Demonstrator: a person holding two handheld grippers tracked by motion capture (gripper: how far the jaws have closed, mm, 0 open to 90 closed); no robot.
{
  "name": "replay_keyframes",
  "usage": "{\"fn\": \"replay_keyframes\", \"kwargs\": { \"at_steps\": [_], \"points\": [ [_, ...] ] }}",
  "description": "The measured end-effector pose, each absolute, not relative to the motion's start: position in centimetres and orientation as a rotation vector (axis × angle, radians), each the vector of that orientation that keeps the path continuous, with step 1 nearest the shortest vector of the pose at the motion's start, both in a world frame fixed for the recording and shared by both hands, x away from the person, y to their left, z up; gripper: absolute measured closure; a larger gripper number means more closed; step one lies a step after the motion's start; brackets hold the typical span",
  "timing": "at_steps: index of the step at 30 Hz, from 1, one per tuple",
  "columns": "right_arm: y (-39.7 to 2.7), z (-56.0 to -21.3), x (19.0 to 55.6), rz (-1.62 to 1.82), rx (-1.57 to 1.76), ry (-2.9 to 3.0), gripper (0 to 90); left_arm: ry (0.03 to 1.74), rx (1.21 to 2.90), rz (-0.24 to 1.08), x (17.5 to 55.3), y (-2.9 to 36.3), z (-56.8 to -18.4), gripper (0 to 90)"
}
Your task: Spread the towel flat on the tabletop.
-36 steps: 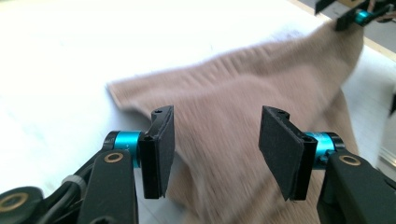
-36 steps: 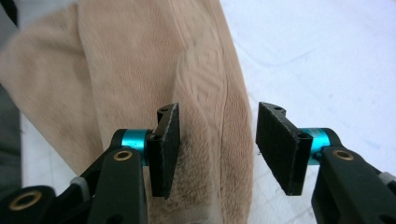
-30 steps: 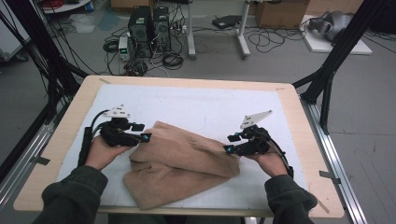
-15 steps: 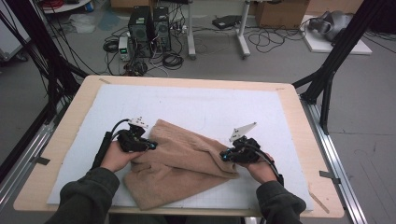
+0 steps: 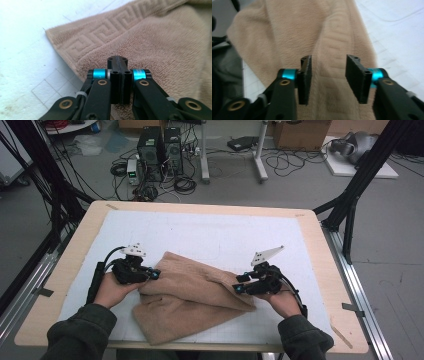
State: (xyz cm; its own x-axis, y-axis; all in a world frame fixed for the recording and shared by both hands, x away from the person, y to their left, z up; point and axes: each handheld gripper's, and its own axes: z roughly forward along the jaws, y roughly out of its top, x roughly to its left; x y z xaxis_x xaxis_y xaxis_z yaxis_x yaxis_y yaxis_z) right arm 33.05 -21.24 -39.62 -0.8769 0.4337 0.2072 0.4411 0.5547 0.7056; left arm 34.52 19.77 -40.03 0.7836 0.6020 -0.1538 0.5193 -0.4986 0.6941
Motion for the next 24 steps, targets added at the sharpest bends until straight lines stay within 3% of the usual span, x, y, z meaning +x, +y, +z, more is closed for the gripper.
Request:
{"fn": "replay_keyframes", "kwargs": {
  "at_steps": [2,4,6,9,24],
  "points": [
    [-20.8,-40.2,33.0,-1.200,-0.781,-2.786,52.4,0.856,2.232,0.151,34.8,19.3,-40.6,70.1],
    [-20.5,-41.0,33.1,-1.145,-0.798,-2.824,55.8,0.889,2.248,0.115,35.3,19.0,-41.2,61.5],
    [-20.2,-41.6,33.2,-1.117,-0.785,-2.808,70.4,0.899,2.248,0.077,35.5,19.1,-41.5,65.4],
    [-19.8,-41.9,33.1,-1.094,-0.740,-2.821,84.3,0.877,2.261,0.021,35.4,18.8,-41.8,86.6],
    [-21.5,-36.7,34.6,-1.230,-0.717,-2.862,87.3,0.898,2.055,0.134,34.4,22.2,-38.5,89.9]
  ]
}}
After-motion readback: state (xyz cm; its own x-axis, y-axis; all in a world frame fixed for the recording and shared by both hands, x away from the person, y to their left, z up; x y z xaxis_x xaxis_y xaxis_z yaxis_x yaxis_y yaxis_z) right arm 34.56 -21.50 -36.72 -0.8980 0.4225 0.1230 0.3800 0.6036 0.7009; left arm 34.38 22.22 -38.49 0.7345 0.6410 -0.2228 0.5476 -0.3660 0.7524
